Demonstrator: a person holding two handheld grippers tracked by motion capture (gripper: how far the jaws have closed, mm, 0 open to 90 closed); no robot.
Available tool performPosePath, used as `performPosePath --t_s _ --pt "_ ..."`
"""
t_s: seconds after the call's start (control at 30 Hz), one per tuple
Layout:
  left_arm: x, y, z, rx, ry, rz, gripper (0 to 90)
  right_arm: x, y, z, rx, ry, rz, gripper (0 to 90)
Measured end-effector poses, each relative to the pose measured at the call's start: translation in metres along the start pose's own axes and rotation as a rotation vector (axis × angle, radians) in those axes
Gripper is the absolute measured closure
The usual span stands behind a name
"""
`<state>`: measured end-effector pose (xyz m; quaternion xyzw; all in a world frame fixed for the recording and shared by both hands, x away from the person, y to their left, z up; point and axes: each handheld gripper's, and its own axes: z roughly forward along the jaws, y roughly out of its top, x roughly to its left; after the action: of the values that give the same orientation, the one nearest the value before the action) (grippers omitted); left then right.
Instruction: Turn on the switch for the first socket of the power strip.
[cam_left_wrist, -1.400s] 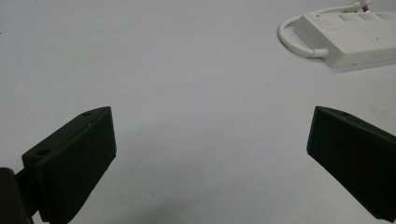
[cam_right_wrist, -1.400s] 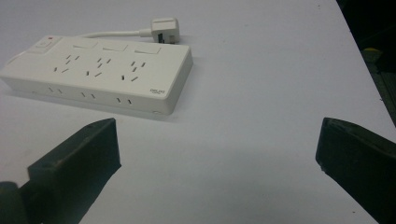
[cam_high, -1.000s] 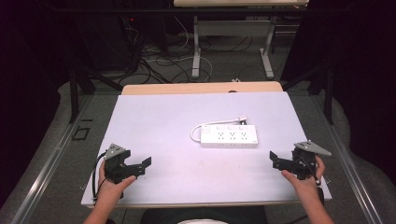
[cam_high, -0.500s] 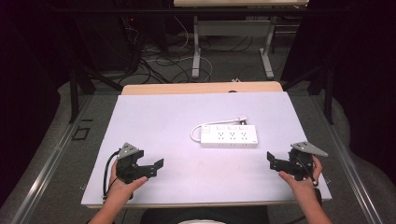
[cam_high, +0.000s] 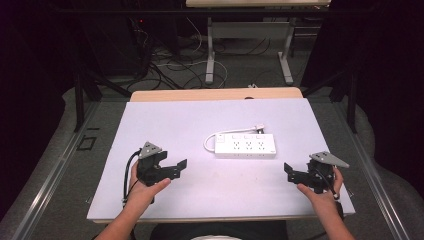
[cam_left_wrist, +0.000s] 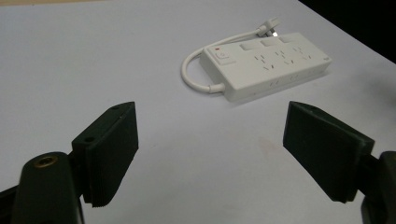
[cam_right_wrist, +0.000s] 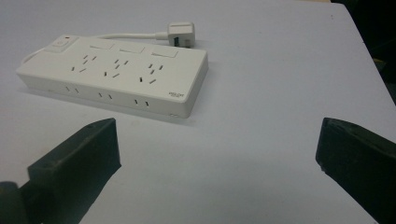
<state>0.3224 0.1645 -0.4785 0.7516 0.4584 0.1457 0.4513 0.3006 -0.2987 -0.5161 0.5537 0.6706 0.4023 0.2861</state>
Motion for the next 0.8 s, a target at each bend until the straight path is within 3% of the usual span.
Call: performPosePath --t_s 0.53,0.8 --pt "-0.012 0.044 0.010 -0.018 0.012 0.012 26.7 0.000 0.000 0.002 -0.008 0.012 0.004 0.0" --pt "-0.026 0.066 0.024 -0.017 0.005 0.025 28.7 0.000 0.000 0.002 -0.006 0.012 0.014 0.0"
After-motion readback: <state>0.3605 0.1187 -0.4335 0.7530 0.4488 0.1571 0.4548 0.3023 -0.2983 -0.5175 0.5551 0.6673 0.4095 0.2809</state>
